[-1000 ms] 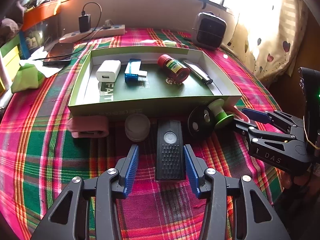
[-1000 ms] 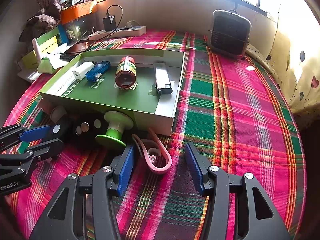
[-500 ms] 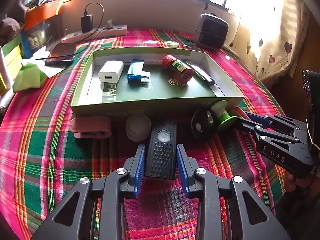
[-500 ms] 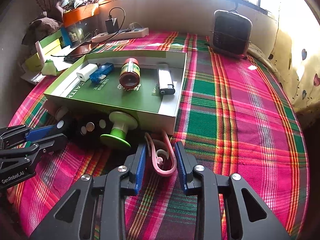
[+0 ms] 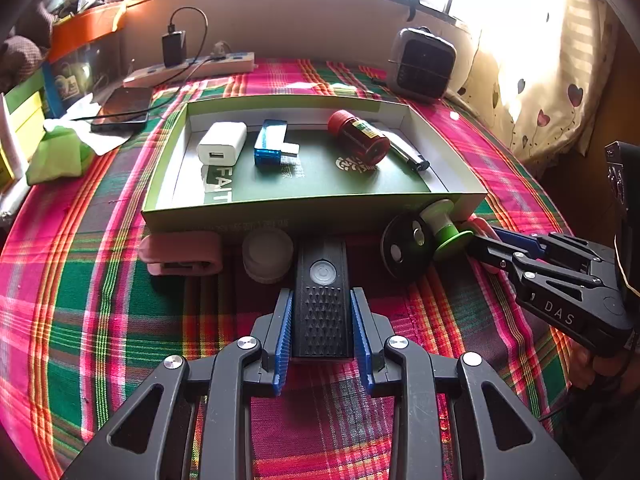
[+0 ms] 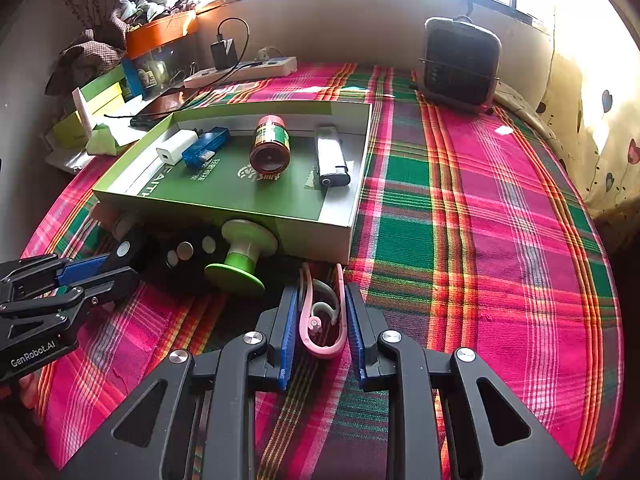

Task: Organize rigid objects
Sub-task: 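Carry the black remote and pink clip over the green tray with both tools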

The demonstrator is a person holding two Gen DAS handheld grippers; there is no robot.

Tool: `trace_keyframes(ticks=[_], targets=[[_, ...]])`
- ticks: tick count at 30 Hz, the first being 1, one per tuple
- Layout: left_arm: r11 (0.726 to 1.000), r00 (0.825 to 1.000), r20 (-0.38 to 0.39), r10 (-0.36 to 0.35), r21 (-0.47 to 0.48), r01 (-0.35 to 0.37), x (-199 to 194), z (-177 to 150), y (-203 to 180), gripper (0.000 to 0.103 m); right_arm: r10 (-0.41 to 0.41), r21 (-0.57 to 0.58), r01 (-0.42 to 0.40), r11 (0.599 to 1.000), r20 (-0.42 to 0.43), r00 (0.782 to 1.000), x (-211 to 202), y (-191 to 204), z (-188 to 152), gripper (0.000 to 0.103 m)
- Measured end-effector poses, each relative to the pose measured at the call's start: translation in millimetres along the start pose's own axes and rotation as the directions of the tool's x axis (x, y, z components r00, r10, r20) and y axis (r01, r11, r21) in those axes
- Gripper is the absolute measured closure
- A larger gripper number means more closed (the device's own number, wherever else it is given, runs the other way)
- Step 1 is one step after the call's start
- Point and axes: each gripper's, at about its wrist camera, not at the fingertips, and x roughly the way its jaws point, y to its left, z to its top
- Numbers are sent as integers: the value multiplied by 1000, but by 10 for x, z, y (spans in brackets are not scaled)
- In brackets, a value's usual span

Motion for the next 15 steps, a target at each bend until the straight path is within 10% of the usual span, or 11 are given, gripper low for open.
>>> trace_keyframes(ticks=[15], targets=[[1000, 1000, 2, -19, 6, 19, -51, -31, -46, 77, -2, 38, 2, 999, 19, 1000, -91, -53, -46, 79]])
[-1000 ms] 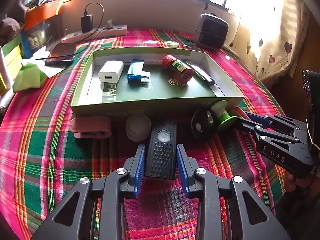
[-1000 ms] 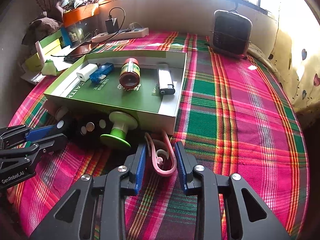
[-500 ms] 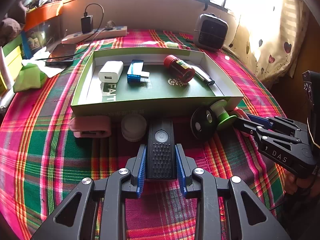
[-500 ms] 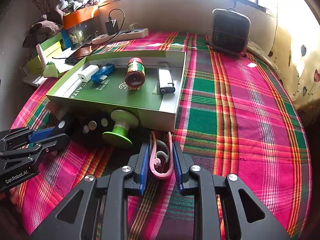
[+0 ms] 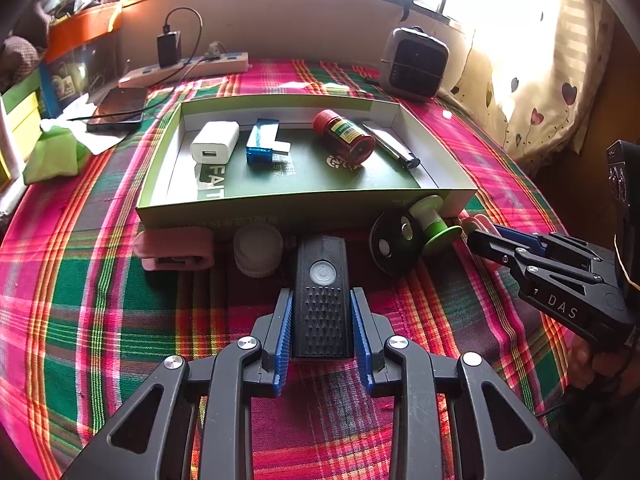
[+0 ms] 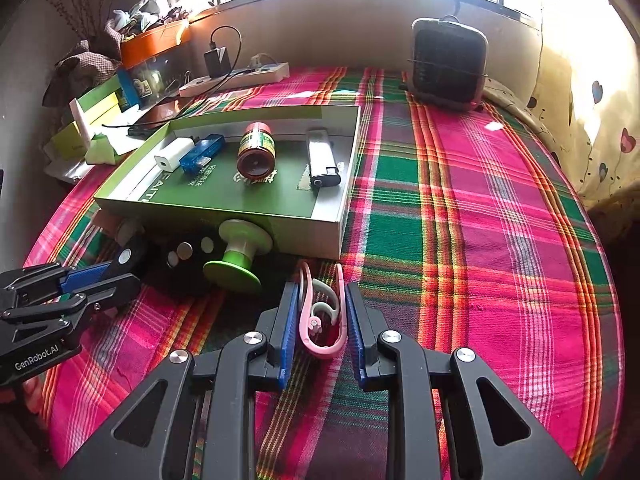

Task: Organize rigid objects
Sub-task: 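Carry the black remote and pink clip over the green tray with both tools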

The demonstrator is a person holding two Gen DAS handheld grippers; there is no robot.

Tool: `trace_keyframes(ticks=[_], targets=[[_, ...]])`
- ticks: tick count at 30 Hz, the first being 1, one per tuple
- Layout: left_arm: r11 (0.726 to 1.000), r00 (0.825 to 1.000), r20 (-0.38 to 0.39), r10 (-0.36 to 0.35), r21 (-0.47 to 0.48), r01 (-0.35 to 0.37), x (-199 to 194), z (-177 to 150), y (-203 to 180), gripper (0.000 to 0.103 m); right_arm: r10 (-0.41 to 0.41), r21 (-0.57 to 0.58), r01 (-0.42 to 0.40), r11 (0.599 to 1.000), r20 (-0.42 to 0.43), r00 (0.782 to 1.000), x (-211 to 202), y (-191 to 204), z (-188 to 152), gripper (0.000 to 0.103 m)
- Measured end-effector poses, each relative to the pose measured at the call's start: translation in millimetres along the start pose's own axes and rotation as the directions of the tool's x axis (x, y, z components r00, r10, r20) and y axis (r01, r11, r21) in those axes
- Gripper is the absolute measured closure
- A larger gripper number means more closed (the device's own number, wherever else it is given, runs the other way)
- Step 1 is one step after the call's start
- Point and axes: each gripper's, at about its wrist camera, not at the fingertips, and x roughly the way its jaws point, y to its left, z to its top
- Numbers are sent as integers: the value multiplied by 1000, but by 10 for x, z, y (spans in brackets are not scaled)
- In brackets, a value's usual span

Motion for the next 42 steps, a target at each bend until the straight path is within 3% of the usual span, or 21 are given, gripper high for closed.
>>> trace_keyframes(ticks=[28, 42], targets=[[1000, 997, 78, -9, -7, 10, -304, 262, 80, 77, 20, 32, -23, 999, 93, 995, -336, -23, 165, 79], [999, 998, 62, 12, -54, -9, -121, 584, 395, 77, 24, 34, -27, 999, 84, 996, -150, 39, 446, 79]])
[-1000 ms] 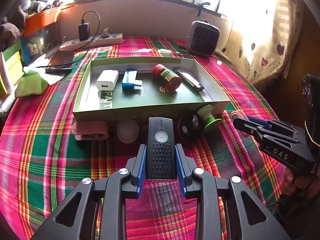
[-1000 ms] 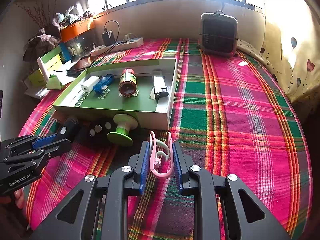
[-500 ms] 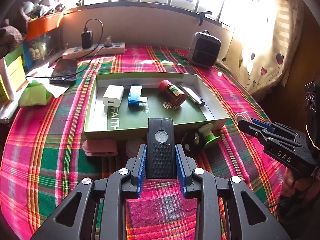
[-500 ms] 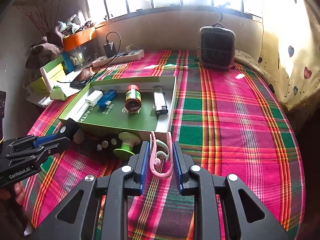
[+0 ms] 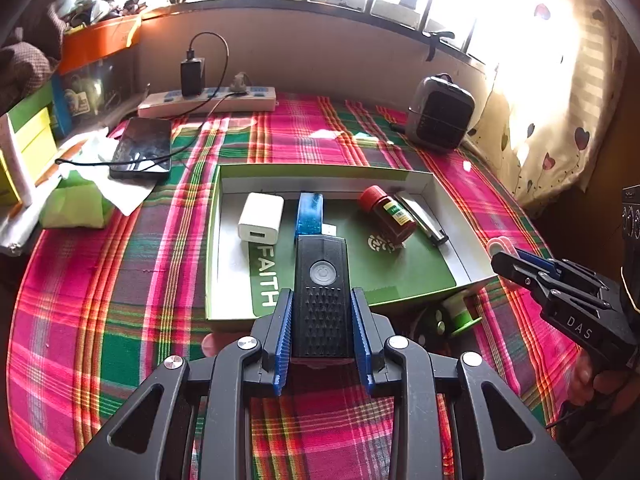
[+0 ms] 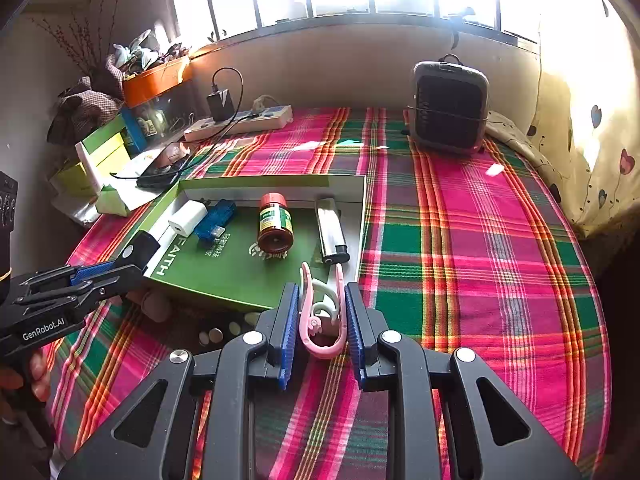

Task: Organize rigid objects
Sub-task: 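Carry the black remote and pink clip over the green tray with both tools, then lower the remote and pink clip into the tray and open both tools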

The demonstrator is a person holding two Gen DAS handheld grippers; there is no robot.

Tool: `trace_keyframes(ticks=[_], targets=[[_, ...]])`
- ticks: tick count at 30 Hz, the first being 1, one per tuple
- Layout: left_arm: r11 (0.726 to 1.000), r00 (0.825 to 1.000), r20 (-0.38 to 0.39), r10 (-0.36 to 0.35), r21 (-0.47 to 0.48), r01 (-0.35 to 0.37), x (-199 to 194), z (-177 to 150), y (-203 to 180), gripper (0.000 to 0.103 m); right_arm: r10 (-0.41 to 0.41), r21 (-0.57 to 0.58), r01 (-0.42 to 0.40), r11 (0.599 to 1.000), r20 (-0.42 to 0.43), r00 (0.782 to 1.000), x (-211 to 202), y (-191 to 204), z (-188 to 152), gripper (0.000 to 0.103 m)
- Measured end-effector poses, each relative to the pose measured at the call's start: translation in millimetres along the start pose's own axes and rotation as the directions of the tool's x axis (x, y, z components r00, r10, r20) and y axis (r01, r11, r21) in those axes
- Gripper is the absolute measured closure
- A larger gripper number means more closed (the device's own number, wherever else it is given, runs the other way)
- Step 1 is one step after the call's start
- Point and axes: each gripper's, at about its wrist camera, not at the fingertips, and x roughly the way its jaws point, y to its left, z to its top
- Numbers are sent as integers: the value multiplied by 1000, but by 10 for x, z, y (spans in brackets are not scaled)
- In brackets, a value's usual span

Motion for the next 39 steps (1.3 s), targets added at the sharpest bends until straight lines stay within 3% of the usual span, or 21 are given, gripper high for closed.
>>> trace_keyframes(ticks=[28, 31, 39], targets=[[1000, 999, -30, 28, 7, -28, 361, 241, 131, 77, -1, -25, -1, 1000, -68, 998, 481, 114, 182, 79], [999, 999, -38, 32, 4, -32, 407, 238, 147, 84, -4, -28, 2, 1000, -75, 997, 512, 121, 182, 79], [999, 999, -38, 38, 7, -38, 451, 257, 166, 84, -10, -36, 6, 999, -95, 995, 599, 125, 178, 79]])
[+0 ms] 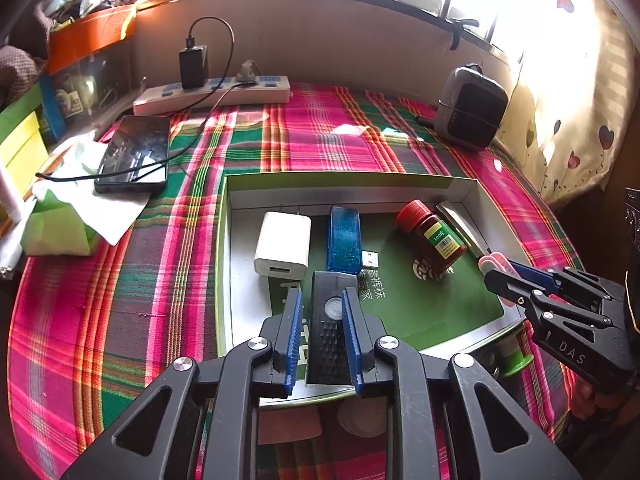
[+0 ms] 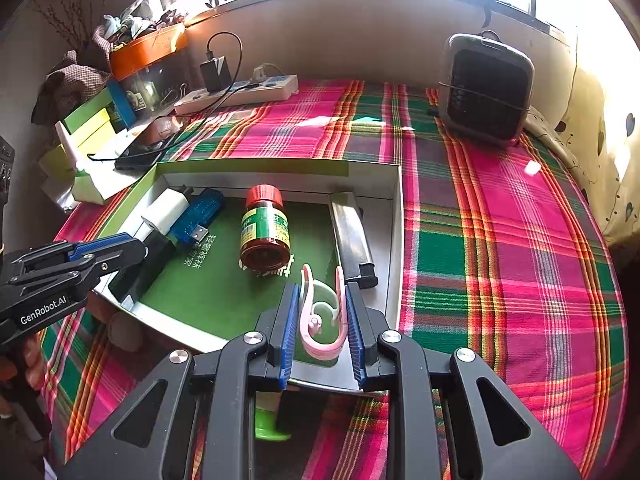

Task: Organize rigid objects
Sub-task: 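Lower the remote and pink clip into the tray and open both tools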

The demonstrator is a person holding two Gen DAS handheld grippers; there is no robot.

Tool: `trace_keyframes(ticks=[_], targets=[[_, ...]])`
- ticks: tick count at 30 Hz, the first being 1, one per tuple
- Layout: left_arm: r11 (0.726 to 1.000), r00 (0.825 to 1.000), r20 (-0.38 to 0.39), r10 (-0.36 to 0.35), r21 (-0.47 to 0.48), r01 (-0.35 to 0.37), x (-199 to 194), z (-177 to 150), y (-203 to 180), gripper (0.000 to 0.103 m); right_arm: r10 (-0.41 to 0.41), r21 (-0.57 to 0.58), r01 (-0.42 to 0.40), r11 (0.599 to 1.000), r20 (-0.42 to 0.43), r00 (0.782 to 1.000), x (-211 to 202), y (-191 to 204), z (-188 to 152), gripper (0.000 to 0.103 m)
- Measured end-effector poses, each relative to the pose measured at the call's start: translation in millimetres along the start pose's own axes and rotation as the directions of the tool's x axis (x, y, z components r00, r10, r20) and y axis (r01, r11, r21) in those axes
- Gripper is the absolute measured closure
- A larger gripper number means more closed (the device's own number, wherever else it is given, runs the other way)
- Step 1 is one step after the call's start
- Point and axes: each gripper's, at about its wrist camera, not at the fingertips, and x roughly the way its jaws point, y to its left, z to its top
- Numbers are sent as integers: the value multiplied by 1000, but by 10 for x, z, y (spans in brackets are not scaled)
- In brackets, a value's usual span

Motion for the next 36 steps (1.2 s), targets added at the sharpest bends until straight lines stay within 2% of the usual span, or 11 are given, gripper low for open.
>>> trace_keyframes(ticks=[6, 16, 27, 36], targets=[[1000, 1000, 1, -2, -3, 2, -1, -3, 1, 84, -5, -1, 5, 1000, -4, 1000, 47, 5, -5, 79], [1000, 1000, 3, -10, -16, 10, -5, -7, 17, 84, -66, -54, 67, 996, 10, 998, 95, 83, 5, 79], [1000, 1000, 4, -13, -17, 13, -5, -8, 21, 83, -77, -72, 76, 994, -8, 997, 150, 127, 16, 79], [1000, 1000, 0, -14, -14, 14, -1, -19, 11, 79, -94, -72, 93, 993, -16, 995, 165, 148, 15, 79]])
